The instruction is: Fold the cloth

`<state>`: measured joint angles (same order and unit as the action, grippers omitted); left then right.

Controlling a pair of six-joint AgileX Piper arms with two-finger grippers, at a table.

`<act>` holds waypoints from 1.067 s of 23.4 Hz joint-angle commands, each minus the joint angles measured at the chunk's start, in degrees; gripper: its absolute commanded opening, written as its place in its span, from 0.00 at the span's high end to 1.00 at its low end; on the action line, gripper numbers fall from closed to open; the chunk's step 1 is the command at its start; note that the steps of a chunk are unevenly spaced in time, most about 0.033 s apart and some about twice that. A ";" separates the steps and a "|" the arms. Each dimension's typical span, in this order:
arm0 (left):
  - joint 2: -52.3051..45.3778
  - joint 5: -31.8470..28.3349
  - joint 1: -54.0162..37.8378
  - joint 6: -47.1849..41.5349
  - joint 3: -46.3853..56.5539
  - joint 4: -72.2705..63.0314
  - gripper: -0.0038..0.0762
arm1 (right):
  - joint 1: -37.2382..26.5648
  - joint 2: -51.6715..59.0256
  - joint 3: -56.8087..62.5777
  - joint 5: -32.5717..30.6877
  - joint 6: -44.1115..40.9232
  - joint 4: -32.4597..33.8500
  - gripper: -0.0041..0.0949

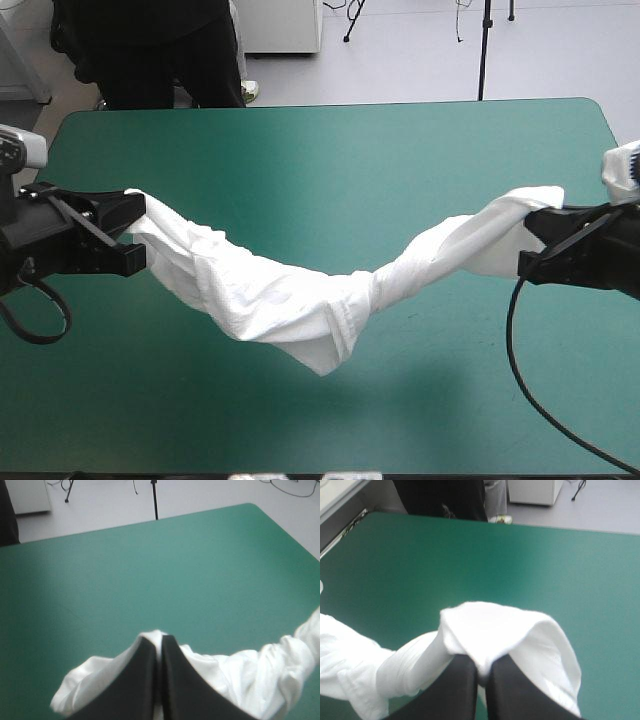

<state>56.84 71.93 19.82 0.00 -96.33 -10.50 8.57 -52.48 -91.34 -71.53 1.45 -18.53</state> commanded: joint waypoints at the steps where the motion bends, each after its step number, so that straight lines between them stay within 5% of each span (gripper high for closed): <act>1: -0.46 1.91 0.20 -0.86 1.91 -3.54 0.96 | 0.09 0.00 2.95 2.84 -0.31 -3.14 0.98; 14: 5.74 0.05 0.20 -4.42 18.59 0.17 0.96 | 0.09 -6.71 21.05 4.37 -1.45 0.98 0.98; 17: 12.15 -7.30 0.20 -3.59 19.82 1.82 0.96 | 0.09 -13.47 22.61 5.87 0.11 2.36 0.98; 25: 29.95 -30.01 0.09 -3.84 19.82 7.66 0.96 | 0.09 -28.47 22.07 22.18 1.81 8.68 0.98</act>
<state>86.65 49.75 19.82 -3.58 -75.09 -3.21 8.57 -80.32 -67.36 -53.90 2.61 -10.90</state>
